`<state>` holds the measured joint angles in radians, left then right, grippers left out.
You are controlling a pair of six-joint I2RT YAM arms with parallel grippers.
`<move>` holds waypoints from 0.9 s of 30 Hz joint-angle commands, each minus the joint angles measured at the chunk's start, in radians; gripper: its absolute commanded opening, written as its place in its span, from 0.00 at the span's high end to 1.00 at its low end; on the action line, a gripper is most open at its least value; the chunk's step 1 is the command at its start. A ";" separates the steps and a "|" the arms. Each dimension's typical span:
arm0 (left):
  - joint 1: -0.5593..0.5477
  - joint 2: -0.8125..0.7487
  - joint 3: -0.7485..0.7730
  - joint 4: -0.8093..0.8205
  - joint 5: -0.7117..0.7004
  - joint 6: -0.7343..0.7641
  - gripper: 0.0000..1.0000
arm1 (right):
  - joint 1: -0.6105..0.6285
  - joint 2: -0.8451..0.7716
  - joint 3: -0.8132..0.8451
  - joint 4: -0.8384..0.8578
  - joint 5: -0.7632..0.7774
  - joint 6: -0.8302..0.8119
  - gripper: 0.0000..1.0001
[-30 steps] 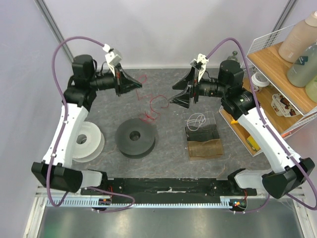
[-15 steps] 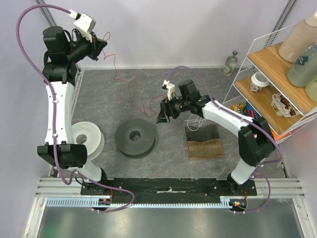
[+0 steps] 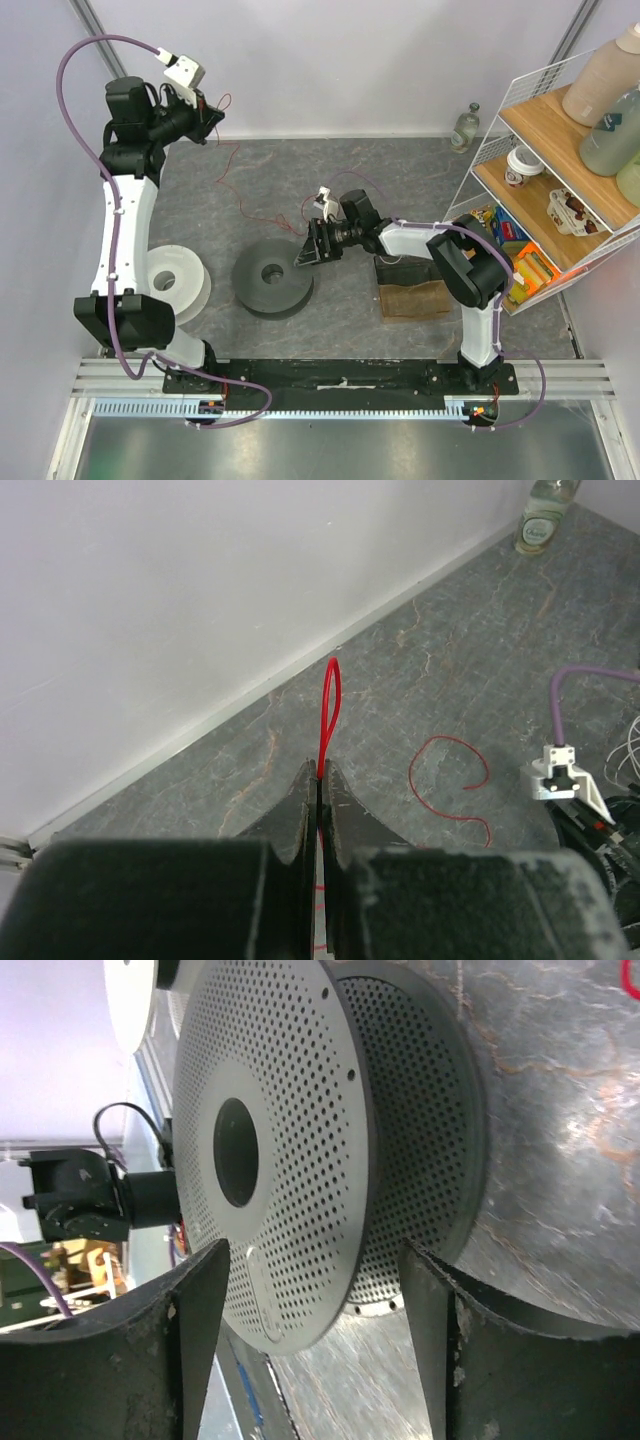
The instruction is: Wrap the cables
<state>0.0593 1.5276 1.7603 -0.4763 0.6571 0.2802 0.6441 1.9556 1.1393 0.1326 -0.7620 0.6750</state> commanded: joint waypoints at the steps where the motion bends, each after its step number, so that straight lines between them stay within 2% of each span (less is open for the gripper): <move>1: 0.000 -0.049 -0.008 0.050 0.033 -0.003 0.98 | 0.017 0.032 -0.026 0.242 -0.062 0.173 0.27; 5: 0.001 -0.052 -0.025 0.053 0.032 -0.007 0.99 | 0.017 0.048 -0.044 0.317 -0.089 0.242 0.40; 9: 0.001 -0.053 -0.036 0.062 0.042 -0.027 0.98 | 0.017 0.045 -0.081 0.416 -0.105 0.319 0.70; 12: -0.001 -0.055 -0.036 0.061 0.045 -0.029 0.98 | 0.014 0.025 -0.078 0.400 -0.122 0.316 0.90; 13: 0.000 -0.058 -0.036 0.054 0.047 -0.027 0.98 | 0.012 0.014 -0.070 0.383 -0.123 0.304 0.99; 16: 0.000 -0.066 -0.028 0.022 0.056 -0.016 0.98 | 0.005 -0.044 -0.023 0.279 -0.132 0.223 1.00; 18: -0.001 -0.075 -0.022 -0.013 0.070 0.008 0.98 | 0.006 -0.105 0.043 0.149 -0.132 0.099 1.00; 21: -0.001 -0.098 -0.025 -0.076 0.107 0.045 0.98 | 0.009 -0.208 0.138 -0.070 -0.140 -0.148 1.00; 24: -0.001 -0.127 -0.039 -0.155 0.180 0.068 0.98 | 0.012 -0.286 0.226 -0.366 -0.123 -0.442 1.00; 27: -0.003 -0.150 -0.061 -0.252 0.280 0.126 0.98 | 0.019 -0.333 0.273 -0.575 -0.086 -0.706 1.00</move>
<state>0.0593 1.4445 1.7180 -0.5964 0.7780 0.3069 0.6559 1.7313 1.3178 -0.1013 -0.8612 0.4114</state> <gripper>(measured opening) 0.033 0.021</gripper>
